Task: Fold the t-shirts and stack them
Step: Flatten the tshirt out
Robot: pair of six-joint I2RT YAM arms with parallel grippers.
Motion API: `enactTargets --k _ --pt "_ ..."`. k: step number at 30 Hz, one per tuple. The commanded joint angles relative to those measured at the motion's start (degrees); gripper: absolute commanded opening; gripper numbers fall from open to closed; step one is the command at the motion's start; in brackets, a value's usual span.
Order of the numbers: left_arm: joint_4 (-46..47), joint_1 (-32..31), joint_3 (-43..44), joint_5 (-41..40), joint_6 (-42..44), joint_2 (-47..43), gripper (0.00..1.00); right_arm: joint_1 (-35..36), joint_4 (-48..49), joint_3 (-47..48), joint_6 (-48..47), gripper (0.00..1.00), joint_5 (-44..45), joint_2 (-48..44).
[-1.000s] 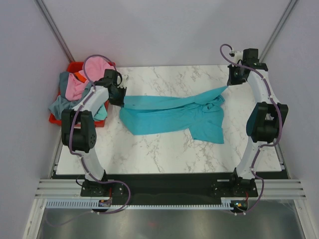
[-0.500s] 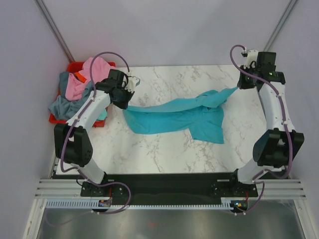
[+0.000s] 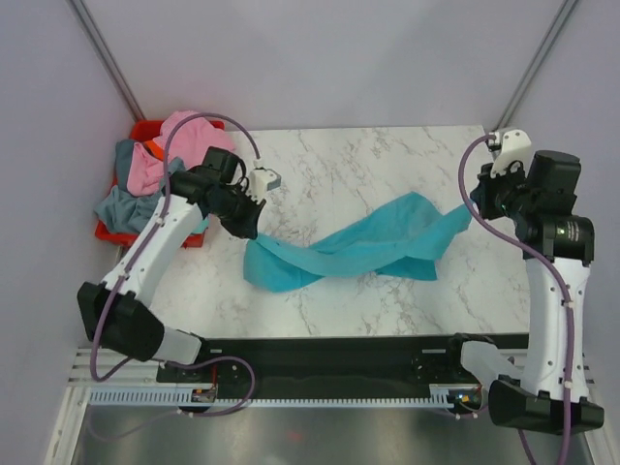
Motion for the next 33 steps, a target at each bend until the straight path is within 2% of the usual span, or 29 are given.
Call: enactTargets --k 1,3,7,8,9,10,12,15,17,20,23,28,33 --pt "-0.21 -0.07 -0.37 1.79 2.87 11.65 0.06 -0.04 3.93 -6.15 5.61 0.0 -2.97 6.53" --pt "0.66 -0.07 3.32 0.64 3.58 20.24 0.08 -0.13 8.49 -6.78 8.44 0.0 -4.21 11.26" --pt "5.58 0.2 11.22 -1.99 2.26 29.93 0.16 -0.04 15.1 -4.24 13.63 0.0 -4.22 19.89" --pt "6.2 0.11 15.59 -3.3 1.82 31.44 0.22 -0.04 15.63 -3.1 13.38 0.0 -3.43 21.47" --pt "6.56 0.11 17.9 -4.1 0.43 32.59 0.34 -0.04 15.72 -0.48 12.77 0.0 -2.9 24.1" --pt "6.91 0.2 21.49 -4.63 -0.11 34.08 0.4 -0.13 15.46 0.94 12.32 0.0 -2.2 25.34" --pt "8.48 0.2 22.49 -5.86 -1.34 33.57 0.52 -0.04 14.5 4.62 10.75 0.0 -0.71 27.71" --pt "12.53 0.2 18.29 -7.27 -1.69 28.75 0.59 -0.13 14.05 6.75 10.74 0.0 -0.7 29.04" --pt "15.68 0.28 12.49 -7.62 -1.35 24.28 0.62 -0.13 14.05 6.58 10.65 0.0 -0.7 28.96" --pt "16.05 0.28 7.3 -6.92 -1.34 22.15 0.63 -0.04 14.05 4.82 9.95 0.0 0.0 27.9" --pt "13.08 0.46 6.93 -4.04 -2.74 25.37 0.59 -0.21 13.97 2.8 9.6 0.0 0.35 26.59" --pt "4.73 0.55 17.98 4.84 -5.21 34.52 0.56 -0.3 13.79 1.22 9.24 0.0 0.53 26.14" --pt "1.73 0.46 24.59 6.53 -5.21 40.68 0.54 -0.57 13.61 1.74 9.07 0.0 0.53 26.76"
